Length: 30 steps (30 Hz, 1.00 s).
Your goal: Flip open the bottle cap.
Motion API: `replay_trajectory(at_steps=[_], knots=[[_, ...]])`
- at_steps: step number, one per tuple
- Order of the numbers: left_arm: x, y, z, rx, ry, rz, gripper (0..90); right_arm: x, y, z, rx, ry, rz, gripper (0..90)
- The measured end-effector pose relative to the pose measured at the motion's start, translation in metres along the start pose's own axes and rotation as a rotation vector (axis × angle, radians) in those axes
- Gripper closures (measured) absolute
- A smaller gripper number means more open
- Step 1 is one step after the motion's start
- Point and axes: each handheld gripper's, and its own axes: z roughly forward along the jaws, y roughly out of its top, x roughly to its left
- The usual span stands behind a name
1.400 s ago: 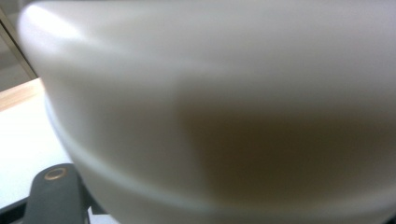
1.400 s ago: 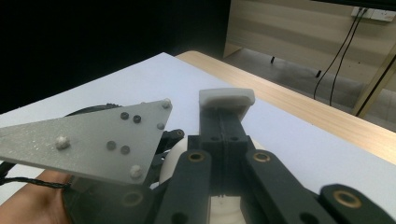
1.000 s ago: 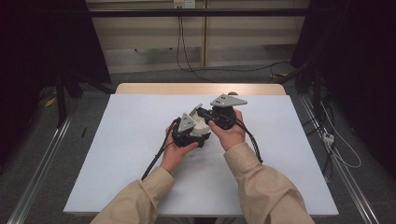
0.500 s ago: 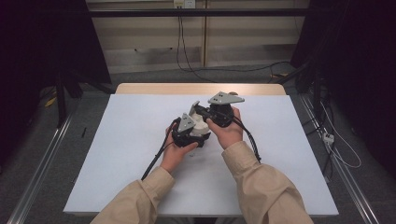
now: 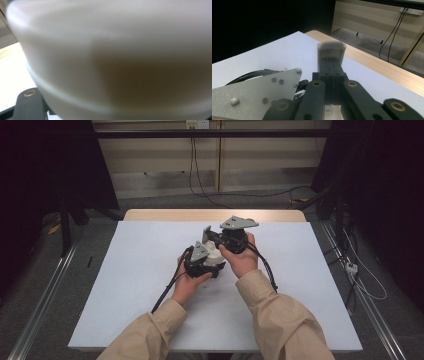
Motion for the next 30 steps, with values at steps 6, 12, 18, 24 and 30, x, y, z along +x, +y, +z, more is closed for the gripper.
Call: replay_trajectory(at_steps=[6,12,18,24,30], knots=[[0.0,0.0,0.0,0.002,-0.01,-0.006,18.4,0.0,0.001,0.002,-0.001,0.003,-0.003,90.0],[0.0,0.0,0.0,0.001,0.0,-0.001,18.5,-0.001,0.002,0.004,-0.001,0.004,0.0,90.0],[0.0,0.0,0.0,0.002,0.0,-0.002,18.4,-0.001,0.004,0.005,0.002,0.007,0.0,90.0],[0.0,0.0,0.0,0.003,0.0,-0.003,18.4,0.0,0.007,0.009,0.012,0.004,-0.011,90.0],[-0.001,0.0,0.0,0.002,0.001,-0.01,18.4,-0.001,0.008,0.011,0.013,0.004,-0.01,90.0]])
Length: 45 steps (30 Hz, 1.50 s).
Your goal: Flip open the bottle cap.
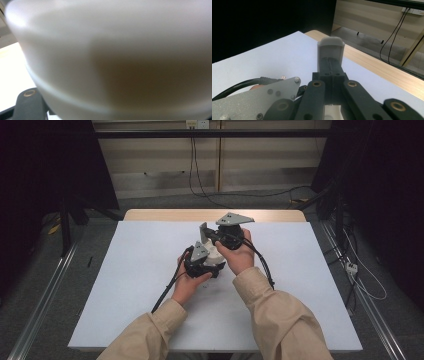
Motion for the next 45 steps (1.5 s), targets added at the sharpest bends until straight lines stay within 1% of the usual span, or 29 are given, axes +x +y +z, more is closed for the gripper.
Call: replay_trajectory(at_steps=[6,7,8,9,22,24,25,27,31,32,35,37,38,40,43,45], knots=[[0.001,0.0,0.0,0.001,-0.004,0.006,18.4,-0.001,0.0,0.002,0.0,-0.001,0.001,90.0],[0.0,0.0,0.0,0.001,0.021,0.004,18.4,-0.001,0.001,0.003,0.001,0.0,0.0,90.0],[-0.001,0.0,0.0,-0.001,0.019,-0.007,18.4,-0.001,0.001,0.003,0.001,0.0,0.002,90.0],[0.001,0.0,0.0,0.002,-0.003,0.003,18.4,-0.001,0.001,0.004,0.002,0.001,0.003,90.0],[0.002,0.0,0.0,0.0,-0.004,0.0,18.4,-0.001,0.004,0.011,0.013,0.003,-0.011,90.0],[0.001,0.0,0.001,-0.004,-0.005,-0.017,18.4,-0.001,0.005,0.012,0.014,0.002,-0.013,90.0],[0.002,0.0,0.0,-0.004,-0.006,-0.009,18.4,-0.001,0.005,0.012,0.015,0.001,-0.013,90.0],[0.001,0.0,0.0,-0.004,-0.003,-0.016,18.4,-0.001,0.005,0.013,0.014,0.003,-0.009,90.0],[0.001,0.0,0.001,-0.004,-0.003,-0.017,18.4,-0.002,0.004,0.014,0.01,0.005,-0.002,90.0],[0.001,0.0,0.0,-0.001,-0.004,-0.004,18.4,-0.002,0.004,0.015,0.01,0.008,0.001,90.0],[0.001,0.0,0.0,-0.001,-0.003,-0.006,18.4,-0.002,0.003,0.016,0.028,0.004,-0.003,90.0],[0.001,0.0,0.0,-0.002,-0.002,-0.013,18.4,-0.003,0.003,0.017,0.03,0.001,-0.006,90.0],[0.001,0.0,0.0,-0.001,-0.003,-0.006,18.4,-0.003,0.003,0.017,0.03,0.001,-0.005,90.0],[0.001,0.0,0.001,-0.003,-0.002,-0.017,18.4,-0.002,0.003,0.018,0.03,0.0,-0.008,90.0],[0.001,0.0,0.0,-0.001,-0.002,-0.005,18.4,-0.003,0.004,0.019,0.034,0.001,-0.014,90.0],[0.001,0.0,0.0,-0.001,-0.003,-0.006,18.3,-0.002,0.004,0.02,0.034,0.0,-0.014,90.0]])
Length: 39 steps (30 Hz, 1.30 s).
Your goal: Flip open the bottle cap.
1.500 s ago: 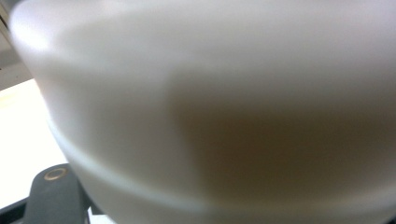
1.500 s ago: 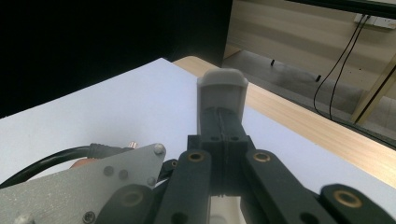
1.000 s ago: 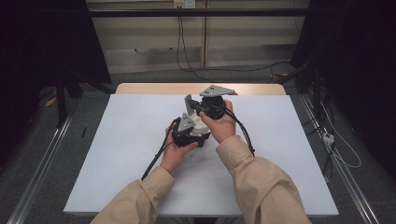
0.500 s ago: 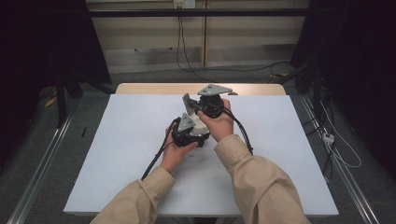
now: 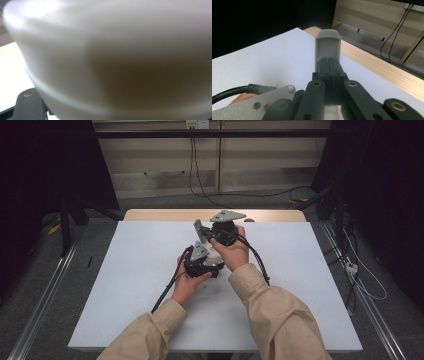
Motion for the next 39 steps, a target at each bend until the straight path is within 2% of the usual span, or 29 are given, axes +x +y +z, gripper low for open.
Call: replay_trajectory(at_steps=[5,21,22,23,32,33,39], knots=[[-0.001,0.0,0.0,-0.002,0.001,-0.011,18.3,0.0,-0.001,0.002,0.001,0.004,0.003,90.0],[-0.001,0.0,0.0,-0.001,0.001,-0.008,18.4,-0.001,-0.003,0.009,0.018,0.005,0.005,90.0],[-0.003,0.0,0.001,-0.002,0.032,-0.01,18.3,-0.001,-0.003,0.009,0.021,0.006,0.002,90.0],[-0.001,0.0,0.0,0.002,0.002,-0.008,18.2,-0.001,-0.003,0.01,0.021,0.008,0.004,90.0],[0.0,0.0,0.001,0.001,-0.002,-0.008,18.2,-0.001,-0.002,0.012,0.026,0.009,0.004,90.0],[-0.001,0.0,0.001,0.0,0.019,-0.008,18.2,-0.001,-0.002,0.012,0.026,0.008,0.003,90.0],[-0.001,0.0,0.001,0.002,0.029,-0.007,18.1,-0.002,-0.001,0.013,0.034,0.009,0.002,90.0]])
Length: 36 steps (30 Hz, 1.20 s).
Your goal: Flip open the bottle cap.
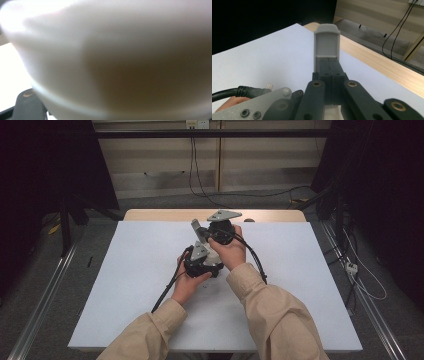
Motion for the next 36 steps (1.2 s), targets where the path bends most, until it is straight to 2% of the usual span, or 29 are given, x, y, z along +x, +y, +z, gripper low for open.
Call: replay_trajectory(at_steps=[1,2,5,25,30,31,36], knots=[[0.0,0.0,0.0,0.0,0.001,0.001,18.1,0.0,0.0,0.0,0.003,0.0,-0.001,90.0],[0.001,0.0,0.0,0.002,-0.021,0.002,18.1,0.0,0.0,0.0,0.004,-0.001,-0.002,90.0],[0.0,0.0,0.0,0.003,-0.023,-0.008,18.1,0.0,0.0,0.001,0.003,-0.002,0.001,90.0],[-0.001,0.0,0.0,0.005,-0.016,-0.004,18.0,-0.002,0.0,0.01,0.02,0.018,0.0,90.0],[-0.001,0.0,0.0,0.007,-0.013,0.0,17.9,-0.002,-0.001,0.012,0.023,0.021,0.001,90.0],[0.0,0.0,0.0,0.009,-0.014,0.012,17.9,-0.002,-0.001,0.012,0.022,0.021,0.002,90.0],[-0.001,0.0,0.0,0.005,-0.014,-0.002,18.0,-0.001,-0.002,0.015,0.025,0.031,-0.002,90.0]])
